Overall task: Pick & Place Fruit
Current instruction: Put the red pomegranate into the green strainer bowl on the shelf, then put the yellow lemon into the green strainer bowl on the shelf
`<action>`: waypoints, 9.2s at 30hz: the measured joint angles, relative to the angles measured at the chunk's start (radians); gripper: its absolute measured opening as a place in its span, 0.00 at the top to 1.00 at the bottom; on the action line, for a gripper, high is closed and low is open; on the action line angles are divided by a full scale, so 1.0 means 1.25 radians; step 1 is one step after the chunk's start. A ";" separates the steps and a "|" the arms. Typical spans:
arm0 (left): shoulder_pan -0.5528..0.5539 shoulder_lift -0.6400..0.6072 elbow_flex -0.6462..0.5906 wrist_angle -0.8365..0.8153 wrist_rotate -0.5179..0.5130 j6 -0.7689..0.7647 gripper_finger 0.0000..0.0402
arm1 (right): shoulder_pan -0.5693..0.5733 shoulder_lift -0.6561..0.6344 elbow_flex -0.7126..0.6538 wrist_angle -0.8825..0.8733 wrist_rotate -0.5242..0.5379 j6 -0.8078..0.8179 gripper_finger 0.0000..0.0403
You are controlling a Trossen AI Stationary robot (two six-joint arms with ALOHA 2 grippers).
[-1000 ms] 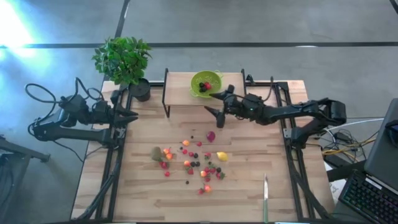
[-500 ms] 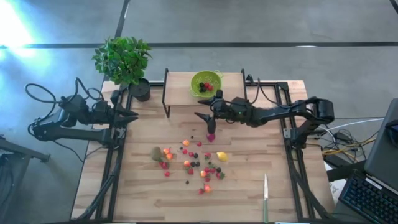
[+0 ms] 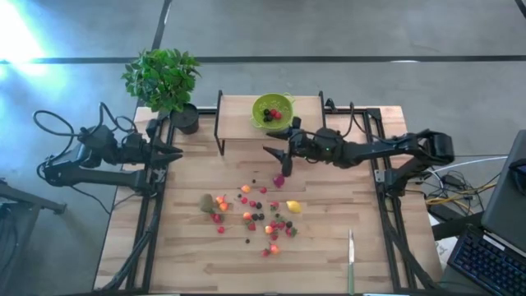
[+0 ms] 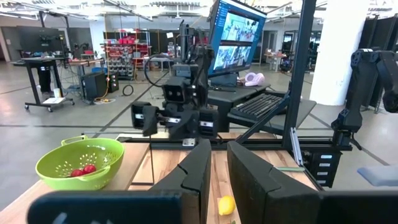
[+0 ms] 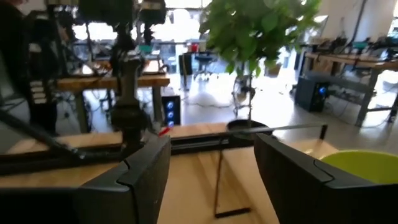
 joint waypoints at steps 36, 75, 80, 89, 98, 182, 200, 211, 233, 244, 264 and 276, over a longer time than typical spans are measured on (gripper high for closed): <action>0.000 0.000 0.000 0.000 0.000 0.000 0.84 | 0.121 -0.055 0.063 -0.575 0.026 0.153 0.21; 0.000 0.000 0.000 0.000 0.000 0.000 0.84 | 0.080 0.221 0.128 -0.682 0.026 0.145 0.37; 0.000 0.000 0.000 0.000 0.000 0.000 0.84 | 0.078 0.248 0.133 -0.680 0.027 0.144 0.35; -0.001 0.000 0.000 0.000 0.000 0.000 0.84 | 0.071 0.285 0.142 -0.678 0.066 0.150 0.29; -0.001 0.000 0.000 0.000 0.000 0.000 0.84 | 0.064 0.283 0.148 -0.664 0.066 0.156 0.24; 0.000 0.000 0.000 0.000 0.000 0.000 0.84 | -0.237 0.044 0.430 -0.858 0.002 -0.004 0.51; 0.000 0.000 0.000 0.000 0.000 0.000 0.84 | -0.265 0.044 0.390 -0.859 0.003 -0.004 0.49; 0.000 0.000 0.000 0.000 0.000 0.000 0.84 | -0.265 0.044 0.390 -0.858 0.002 0.000 0.48; -0.001 0.000 0.000 0.000 0.000 0.000 0.84 | -0.224 0.026 0.440 -0.861 -0.086 -0.014 0.25; 0.000 0.000 0.000 0.000 0.000 0.000 0.84 | -0.014 -0.013 0.468 -1.051 -0.084 -0.043 0.37; 0.000 0.000 0.000 0.000 0.000 0.000 0.84 | 0.287 -0.014 0.336 -1.157 0.014 0.197 0.49; 0.000 0.000 0.000 0.000 0.000 0.000 0.84 | 0.335 -0.014 0.207 -1.011 0.090 0.269 0.55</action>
